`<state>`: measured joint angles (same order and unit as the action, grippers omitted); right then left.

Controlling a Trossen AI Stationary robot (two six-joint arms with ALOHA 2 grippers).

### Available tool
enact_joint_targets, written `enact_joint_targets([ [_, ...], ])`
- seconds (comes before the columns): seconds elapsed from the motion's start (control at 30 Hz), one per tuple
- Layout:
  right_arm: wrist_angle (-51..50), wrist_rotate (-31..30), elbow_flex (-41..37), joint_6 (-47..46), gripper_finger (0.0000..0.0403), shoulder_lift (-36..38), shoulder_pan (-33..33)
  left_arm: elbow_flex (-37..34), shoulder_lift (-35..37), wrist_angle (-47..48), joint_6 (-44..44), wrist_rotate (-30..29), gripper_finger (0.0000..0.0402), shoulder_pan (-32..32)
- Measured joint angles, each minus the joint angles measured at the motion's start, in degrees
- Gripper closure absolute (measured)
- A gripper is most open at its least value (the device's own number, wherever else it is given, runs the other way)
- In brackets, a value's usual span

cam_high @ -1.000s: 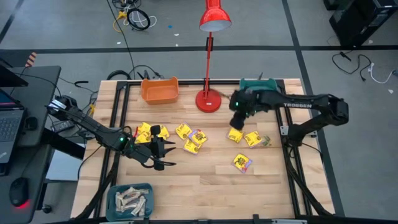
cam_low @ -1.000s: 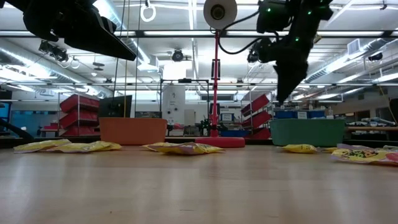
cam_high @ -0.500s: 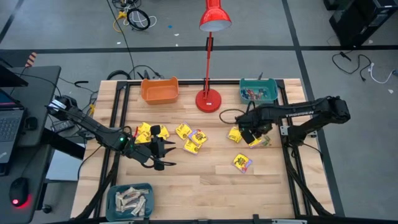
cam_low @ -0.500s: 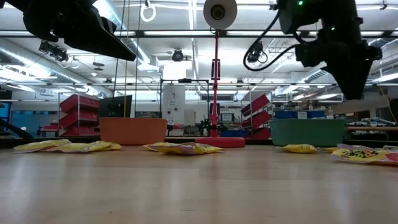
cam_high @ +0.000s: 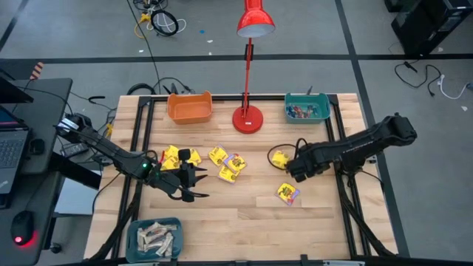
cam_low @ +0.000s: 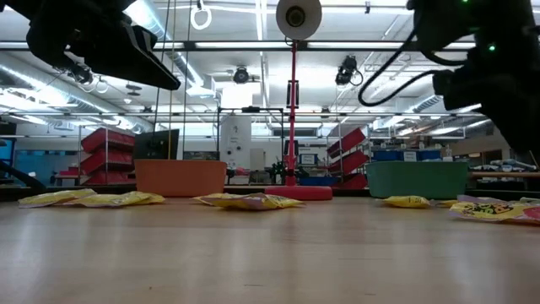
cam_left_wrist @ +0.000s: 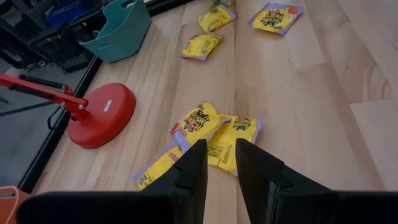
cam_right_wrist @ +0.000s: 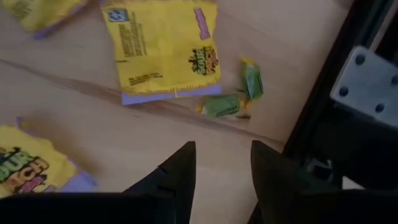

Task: Sort candy
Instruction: Put the small green candy into the green bin

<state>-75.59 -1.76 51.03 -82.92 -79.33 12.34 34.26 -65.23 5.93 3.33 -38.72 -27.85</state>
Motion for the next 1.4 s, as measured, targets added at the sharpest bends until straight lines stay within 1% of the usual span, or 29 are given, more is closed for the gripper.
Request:
enact_joint_targets([
  [0.13, 1.78, 0.73, -2.15, -4.79, 0.0255, 0.00, 1.99, 0.00, 0.00, 0.00, -0.10, 0.00, 0.0314, 0.01],
  [0.23, 4.89, 1.66, -4.28, -6.91, 0.0248, 0.00, 3.04, 0.00, 0.00, 0.00, -0.56, 0.00, 0.0314, 0.00],
  [0.37, 9.14, 1.88, -7.43, -8.58, 0.0238, 0.00, 3.66, 0.00, 0.00, 0.00, -1.20, 0.00, 0.0314, 0.00],
  [0.53, 9.84, 1.88, -11.28, -10.36, 0.0228, 0.00, 3.93, 0.00, 0.00, -0.07, -1.20, 0.00, 0.0314, 0.02],
  [0.7, 13.18, 1.62, -14.32, -10.53, 0.0223, 0.00, 3.93, 0.00, 0.00, -0.39, -1.20, 0.00, 0.0314, 0.02],
  [0.83, 16.54, 1.00, -15.07, -10.07, 0.0220, 0.00, 3.93, 0.00, 0.00, -0.38, -1.20, 0.00, 0.0314, 0.02],
  [0.93, 17.38, -1.31, -15.11, -10.03, 0.0217, 0.00, 3.93, 0.00, 0.00, -0.38, -1.19, 0.00, 0.0314, 0.02],
  [1.03, 16.68, -3.35, -15.11, -10.27, 0.0217, 0.00, 3.64, 0.00, 0.00, -0.38, -1.18, 0.00, 0.0314, 0.01],
  [1.3, 16.46, -3.51, -14.53, -10.57, 0.0228, 0.00, 3.30, 0.00, 0.00, -0.44, -0.26, 0.00, 0.0314, 0.01],
  [1.4, 16.03, -6.34, -12.98, -10.57, 0.0233, 0.00, 3.30, 0.00, 0.00, -0.49, -0.09, 0.00, 0.0314, 0.02],
])
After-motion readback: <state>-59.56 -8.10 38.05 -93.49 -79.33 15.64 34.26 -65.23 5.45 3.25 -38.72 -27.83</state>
